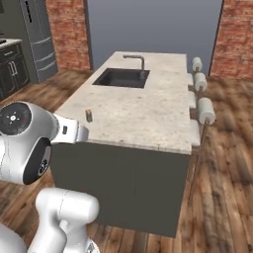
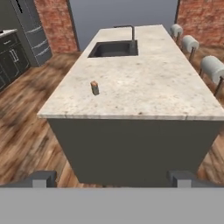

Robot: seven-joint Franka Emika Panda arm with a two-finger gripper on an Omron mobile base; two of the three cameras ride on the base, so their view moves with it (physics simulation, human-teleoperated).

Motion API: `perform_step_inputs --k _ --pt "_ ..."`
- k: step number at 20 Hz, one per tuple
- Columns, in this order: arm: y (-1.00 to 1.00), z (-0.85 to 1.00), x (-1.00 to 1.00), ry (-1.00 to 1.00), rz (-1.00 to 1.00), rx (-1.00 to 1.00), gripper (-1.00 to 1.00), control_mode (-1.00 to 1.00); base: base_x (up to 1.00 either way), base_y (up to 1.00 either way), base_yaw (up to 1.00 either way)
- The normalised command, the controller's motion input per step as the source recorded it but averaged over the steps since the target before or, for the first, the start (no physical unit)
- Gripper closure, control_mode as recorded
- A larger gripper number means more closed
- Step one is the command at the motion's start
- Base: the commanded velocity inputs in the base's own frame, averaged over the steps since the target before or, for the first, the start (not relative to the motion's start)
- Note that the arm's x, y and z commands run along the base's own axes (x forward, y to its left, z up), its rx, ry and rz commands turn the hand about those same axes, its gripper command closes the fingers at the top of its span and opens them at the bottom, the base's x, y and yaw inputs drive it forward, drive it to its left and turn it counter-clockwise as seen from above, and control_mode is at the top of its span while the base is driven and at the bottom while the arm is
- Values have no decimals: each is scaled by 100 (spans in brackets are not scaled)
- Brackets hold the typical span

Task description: Pick the boxed drink, can from the counter and place them in the open cabinet.

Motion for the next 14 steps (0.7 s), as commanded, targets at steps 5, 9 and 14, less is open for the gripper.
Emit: perform_step_inputs --k 5,9,14 --pt "0 0 0 0 0 0 -100 100 22 66 0" --pt "0 0 0 0 0 0 -100 100 37 53 -2" --pt "0 0 0 0 0 0 -100 100 63 17 -5"
